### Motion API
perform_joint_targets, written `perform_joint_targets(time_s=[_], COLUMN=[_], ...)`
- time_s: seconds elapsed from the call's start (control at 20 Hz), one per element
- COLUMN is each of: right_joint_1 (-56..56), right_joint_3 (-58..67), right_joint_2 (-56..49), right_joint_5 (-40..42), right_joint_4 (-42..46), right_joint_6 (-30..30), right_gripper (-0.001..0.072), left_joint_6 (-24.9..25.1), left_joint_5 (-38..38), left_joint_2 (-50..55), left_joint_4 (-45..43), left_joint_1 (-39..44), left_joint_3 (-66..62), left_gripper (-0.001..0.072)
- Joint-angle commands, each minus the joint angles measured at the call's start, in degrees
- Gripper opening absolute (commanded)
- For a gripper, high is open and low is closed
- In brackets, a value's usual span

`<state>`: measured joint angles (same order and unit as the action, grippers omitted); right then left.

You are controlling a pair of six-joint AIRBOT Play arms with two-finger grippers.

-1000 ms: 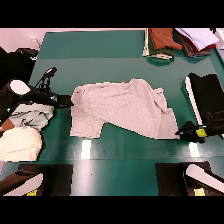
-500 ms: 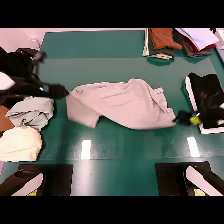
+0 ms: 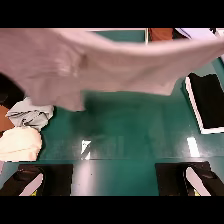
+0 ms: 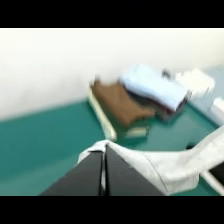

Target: Fold the shirts.

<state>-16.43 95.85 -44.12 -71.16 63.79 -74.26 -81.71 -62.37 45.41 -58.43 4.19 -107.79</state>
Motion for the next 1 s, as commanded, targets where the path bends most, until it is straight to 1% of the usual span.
perform_joint_targets(time_s=[0.0,0.1,0.2,0.35,0.5,0.65,0.7,0.8,0.95], right_joint_1=[0.2,0.2,0.2,0.2,0.2,0.3,0.3,0.3,0.3], right_joint_3=[17.1,23.1,23.6,15.9,5.8,-4.8,-7.5,-10.6,-10.1], right_joint_2=[-2.7,-6.2,-9.0,-12.6,-18.6,-26.5,-29.8,-36.1,-44.4], right_joint_5=[-5.5,-10.6,-13.2,-14.0,-15.0,-14.5,-14.0,-12.0,-6.3], right_joint_4=[3.9,3.7,3.8,3.8,3.7,3.8,3.7,3.7,3.3], right_joint_6=[-2.3,-3.7,-4.3,-4.9,-4.9,-4.8,-4.8,-4.8,-4.8], right_gripper=[0.0012,0.0012,0.0012,0.0012,0.0011,0.0012,0.0012,0.0012,0.0012], left_joint_6=[-0.9,-2.0,-3.5,-3.8,-3.7,-3.3,-3.3,-2.9,-1.8], left_joint_5=[2.1,1.7,-2.1,-7.8,-10.3,-9.7,-8.5,-4.9,2.7], left_joint_2=[-0.5,-0.3,1.4,7.1,16.3,27.2,31.5,39.4,46.5], left_joint_4=[-2.0,-4.7,-8.0,-10.2,-10.0,-10.0,-10.0,-9.9,-8.1], left_joint_1=[0.0,0.0,0.0,0.0,0.0,0.0,0.0,0.0,0.0], left_joint_3=[-10.8,-10.6,-7.6,0.2,8.8,16.7,18.5,19.5,19.2], left_gripper=[0.0017,0.0017,0.0017,0.0019,0.0019,0.0019,0.0019,0.0019,0.0019])
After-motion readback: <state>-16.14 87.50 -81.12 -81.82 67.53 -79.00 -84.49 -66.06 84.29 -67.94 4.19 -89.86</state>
